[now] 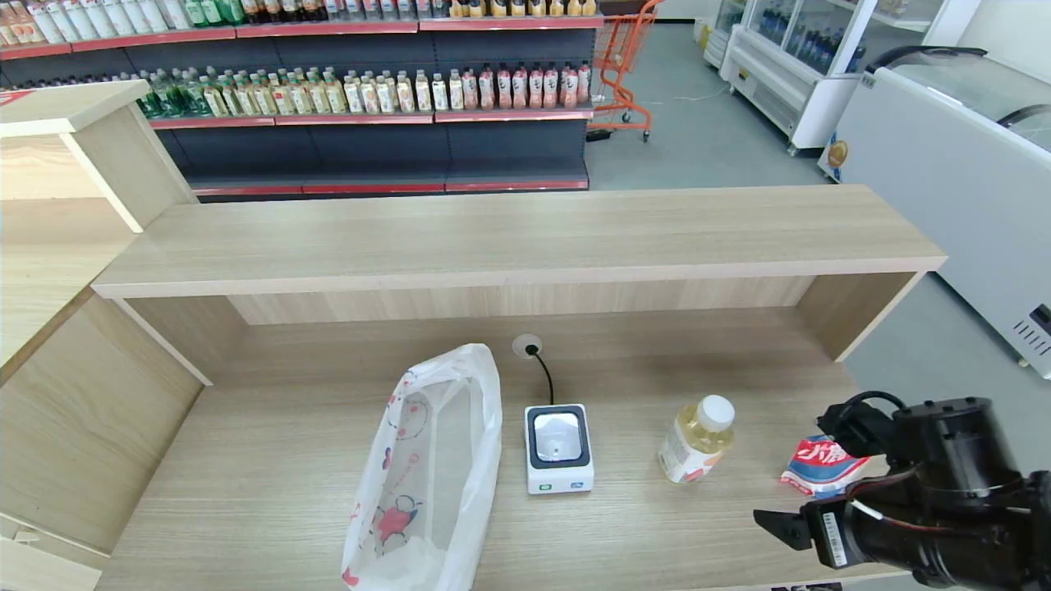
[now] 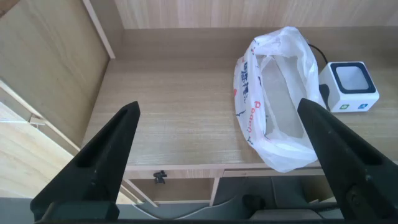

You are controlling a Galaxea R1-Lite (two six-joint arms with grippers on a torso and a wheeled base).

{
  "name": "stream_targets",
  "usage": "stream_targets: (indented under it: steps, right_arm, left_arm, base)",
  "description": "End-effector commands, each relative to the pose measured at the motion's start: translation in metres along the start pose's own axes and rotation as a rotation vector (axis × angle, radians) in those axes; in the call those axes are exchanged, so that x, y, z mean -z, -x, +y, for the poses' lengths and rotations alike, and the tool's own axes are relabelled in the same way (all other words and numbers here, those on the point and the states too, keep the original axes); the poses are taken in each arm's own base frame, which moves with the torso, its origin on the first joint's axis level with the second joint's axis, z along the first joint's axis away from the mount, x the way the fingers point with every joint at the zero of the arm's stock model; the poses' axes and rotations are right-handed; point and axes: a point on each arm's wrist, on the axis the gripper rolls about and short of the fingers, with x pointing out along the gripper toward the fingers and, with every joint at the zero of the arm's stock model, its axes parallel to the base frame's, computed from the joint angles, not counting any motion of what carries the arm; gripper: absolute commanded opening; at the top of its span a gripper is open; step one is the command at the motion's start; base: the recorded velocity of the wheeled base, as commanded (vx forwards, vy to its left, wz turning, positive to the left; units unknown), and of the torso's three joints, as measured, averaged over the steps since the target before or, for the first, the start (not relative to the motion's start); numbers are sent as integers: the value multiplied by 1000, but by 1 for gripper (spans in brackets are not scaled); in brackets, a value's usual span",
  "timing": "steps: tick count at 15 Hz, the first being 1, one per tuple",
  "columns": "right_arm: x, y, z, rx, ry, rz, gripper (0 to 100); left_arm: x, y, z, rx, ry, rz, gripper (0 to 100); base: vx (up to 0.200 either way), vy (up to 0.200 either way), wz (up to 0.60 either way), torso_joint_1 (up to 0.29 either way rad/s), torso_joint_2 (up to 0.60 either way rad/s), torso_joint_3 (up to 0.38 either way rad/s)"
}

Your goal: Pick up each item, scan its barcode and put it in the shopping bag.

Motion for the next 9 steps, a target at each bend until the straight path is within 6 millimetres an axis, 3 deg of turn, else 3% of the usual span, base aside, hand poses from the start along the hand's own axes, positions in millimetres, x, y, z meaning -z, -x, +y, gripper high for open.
stream_targets:
  steps: [1, 9]
  right_arm:
    - [8, -32, 9, 0, 20, 75, 100]
    - [7, -81, 16, 37, 28, -32, 100]
  left_arm:
    - [0, 0, 0, 0, 1, 0, 100]
    - [0, 0, 0, -2, 1, 0, 100]
  base:
    - [0, 0, 0, 0, 0, 0]
    - [0, 0, 0, 0, 0, 0]
